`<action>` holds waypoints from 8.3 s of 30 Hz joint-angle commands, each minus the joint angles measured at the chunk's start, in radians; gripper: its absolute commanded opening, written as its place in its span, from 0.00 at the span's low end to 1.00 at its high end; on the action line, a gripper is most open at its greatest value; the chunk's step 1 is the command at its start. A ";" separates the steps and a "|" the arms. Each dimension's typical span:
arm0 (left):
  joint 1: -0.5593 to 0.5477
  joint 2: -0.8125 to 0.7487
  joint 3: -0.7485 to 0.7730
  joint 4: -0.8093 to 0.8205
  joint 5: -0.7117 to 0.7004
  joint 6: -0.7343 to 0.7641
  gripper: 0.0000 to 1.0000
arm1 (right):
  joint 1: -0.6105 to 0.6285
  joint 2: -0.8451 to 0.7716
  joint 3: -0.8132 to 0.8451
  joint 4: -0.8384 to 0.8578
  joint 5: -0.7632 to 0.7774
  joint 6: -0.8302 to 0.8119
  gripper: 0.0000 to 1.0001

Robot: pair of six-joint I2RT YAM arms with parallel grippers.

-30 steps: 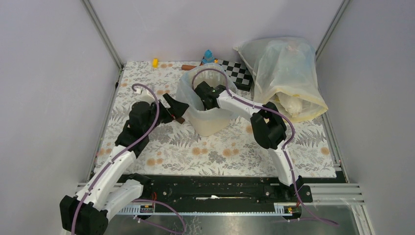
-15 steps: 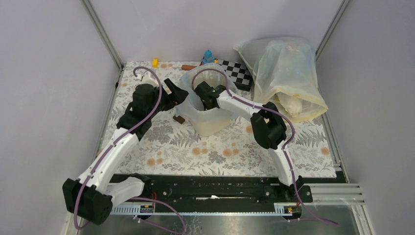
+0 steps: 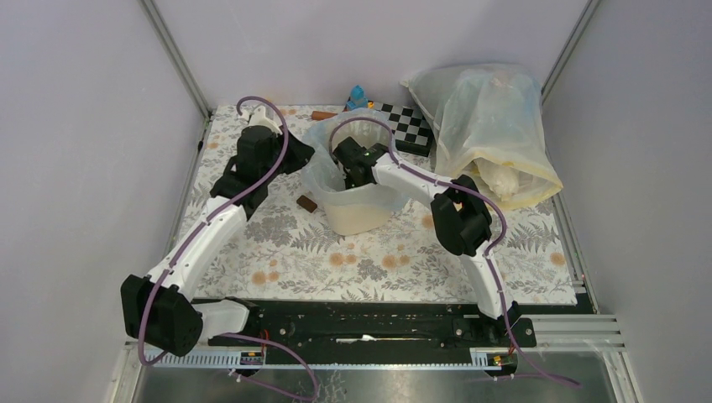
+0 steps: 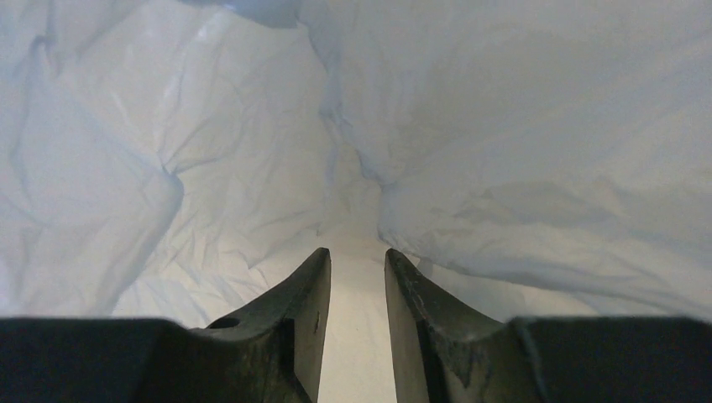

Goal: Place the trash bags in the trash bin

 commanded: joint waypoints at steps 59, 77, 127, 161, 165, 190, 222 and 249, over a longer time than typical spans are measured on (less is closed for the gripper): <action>-0.198 0.033 0.138 -0.200 -0.259 0.123 0.53 | -0.104 -0.608 0.153 -0.110 0.237 0.038 0.68; 0.031 -0.075 -0.138 0.060 0.135 -0.006 0.55 | -0.199 -0.599 -0.145 0.032 0.122 0.080 0.64; 0.082 -0.020 -0.278 0.153 0.088 -0.021 0.53 | -0.309 -0.891 -0.434 0.365 0.035 0.226 1.00; 0.175 0.321 -0.305 0.500 0.324 -0.185 0.50 | -0.432 -0.829 -0.995 0.769 -0.188 0.385 0.58; 0.175 0.374 -0.330 0.568 0.359 -0.203 0.45 | -0.431 -0.796 -1.037 0.838 -0.190 0.397 0.47; 0.175 0.067 -0.412 0.419 0.099 -0.087 0.61 | -0.433 -1.122 -1.118 0.812 0.164 0.228 0.84; 0.175 -0.215 -0.841 0.914 -0.224 0.201 0.99 | -0.455 -1.428 -1.822 1.649 0.425 -0.179 1.00; 0.178 -0.205 -0.895 1.107 -0.387 0.476 0.99 | -0.705 -0.691 -1.647 2.043 0.239 -0.147 1.00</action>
